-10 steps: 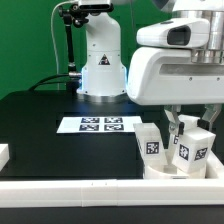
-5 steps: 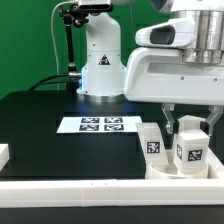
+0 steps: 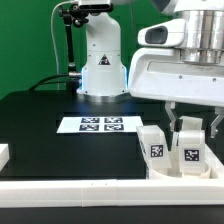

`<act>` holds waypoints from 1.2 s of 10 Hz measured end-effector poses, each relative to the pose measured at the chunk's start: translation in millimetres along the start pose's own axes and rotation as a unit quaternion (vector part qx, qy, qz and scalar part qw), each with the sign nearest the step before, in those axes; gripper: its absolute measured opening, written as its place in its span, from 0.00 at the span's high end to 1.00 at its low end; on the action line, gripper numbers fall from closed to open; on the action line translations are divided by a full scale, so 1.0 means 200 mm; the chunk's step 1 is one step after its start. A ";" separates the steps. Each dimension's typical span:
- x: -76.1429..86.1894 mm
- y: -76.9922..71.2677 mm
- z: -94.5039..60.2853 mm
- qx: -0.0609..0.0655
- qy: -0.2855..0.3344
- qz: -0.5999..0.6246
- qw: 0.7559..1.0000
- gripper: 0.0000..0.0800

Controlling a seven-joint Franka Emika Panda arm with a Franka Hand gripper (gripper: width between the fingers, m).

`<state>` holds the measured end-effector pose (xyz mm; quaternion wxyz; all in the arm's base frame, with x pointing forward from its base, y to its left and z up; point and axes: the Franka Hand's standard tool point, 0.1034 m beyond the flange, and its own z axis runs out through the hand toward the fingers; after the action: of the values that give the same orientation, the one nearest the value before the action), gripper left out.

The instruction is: Assemble stool

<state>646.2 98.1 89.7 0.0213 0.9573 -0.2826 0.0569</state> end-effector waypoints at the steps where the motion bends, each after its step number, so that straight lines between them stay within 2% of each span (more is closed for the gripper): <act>1: 0.00 0.00 0.00 0.000 0.000 0.047 0.999 0.58; 7: -0.01 0.00 0.00 0.000 -0.005 0.232 0.973 0.58; 11: -0.02 -0.01 0.00 0.003 -0.012 0.344 0.939 0.58; 12: -0.03 -0.02 0.00 0.011 -0.021 0.407 0.913 0.58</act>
Offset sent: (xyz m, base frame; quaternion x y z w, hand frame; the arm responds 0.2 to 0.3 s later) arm 0.0042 0.0025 -0.0037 -0.0033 -0.0043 0.1507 0.9886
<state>644.5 105.1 89.5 -0.0200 0.7608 -0.6472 0.0439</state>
